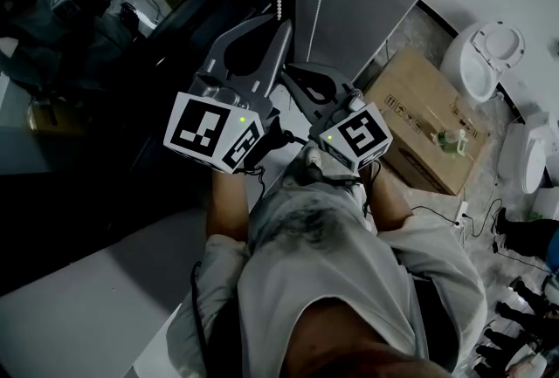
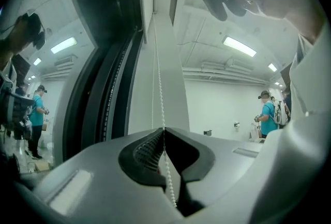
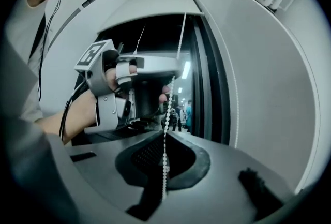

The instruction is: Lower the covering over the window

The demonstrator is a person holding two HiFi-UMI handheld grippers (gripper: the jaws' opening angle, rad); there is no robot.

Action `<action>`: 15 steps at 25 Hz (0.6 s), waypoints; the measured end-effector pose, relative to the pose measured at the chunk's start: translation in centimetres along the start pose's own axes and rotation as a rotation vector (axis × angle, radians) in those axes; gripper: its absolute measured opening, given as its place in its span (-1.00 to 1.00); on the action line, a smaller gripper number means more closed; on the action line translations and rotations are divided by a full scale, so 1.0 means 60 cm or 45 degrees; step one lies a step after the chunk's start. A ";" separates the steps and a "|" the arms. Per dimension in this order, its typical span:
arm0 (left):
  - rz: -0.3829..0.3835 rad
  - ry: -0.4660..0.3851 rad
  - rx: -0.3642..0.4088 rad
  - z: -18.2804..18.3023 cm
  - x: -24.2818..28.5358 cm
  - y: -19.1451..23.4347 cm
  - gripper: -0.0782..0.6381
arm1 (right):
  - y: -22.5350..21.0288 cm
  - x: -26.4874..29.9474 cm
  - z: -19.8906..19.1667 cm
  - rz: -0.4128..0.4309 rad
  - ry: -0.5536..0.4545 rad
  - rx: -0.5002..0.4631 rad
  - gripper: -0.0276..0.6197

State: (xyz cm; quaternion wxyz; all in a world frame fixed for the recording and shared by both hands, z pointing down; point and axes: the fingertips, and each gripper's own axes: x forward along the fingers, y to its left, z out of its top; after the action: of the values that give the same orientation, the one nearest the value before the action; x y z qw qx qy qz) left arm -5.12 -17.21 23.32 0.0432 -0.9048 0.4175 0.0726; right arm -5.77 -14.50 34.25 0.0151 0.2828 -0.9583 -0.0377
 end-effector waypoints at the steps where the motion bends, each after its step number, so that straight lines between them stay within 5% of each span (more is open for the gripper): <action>1: 0.006 0.007 -0.011 -0.008 -0.004 0.001 -0.74 | 0.003 0.000 -0.008 0.001 0.007 0.013 -0.84; 15: 0.030 0.131 -0.080 -0.102 -0.027 -0.010 -0.74 | 0.030 -0.011 -0.098 0.028 0.170 0.086 -0.85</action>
State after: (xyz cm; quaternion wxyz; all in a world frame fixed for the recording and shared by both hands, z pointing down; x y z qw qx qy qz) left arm -5.16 -16.45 29.61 -0.0078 -0.9032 0.4272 0.0395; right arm -5.93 -13.00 40.24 0.0700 0.2743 -0.9590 0.0138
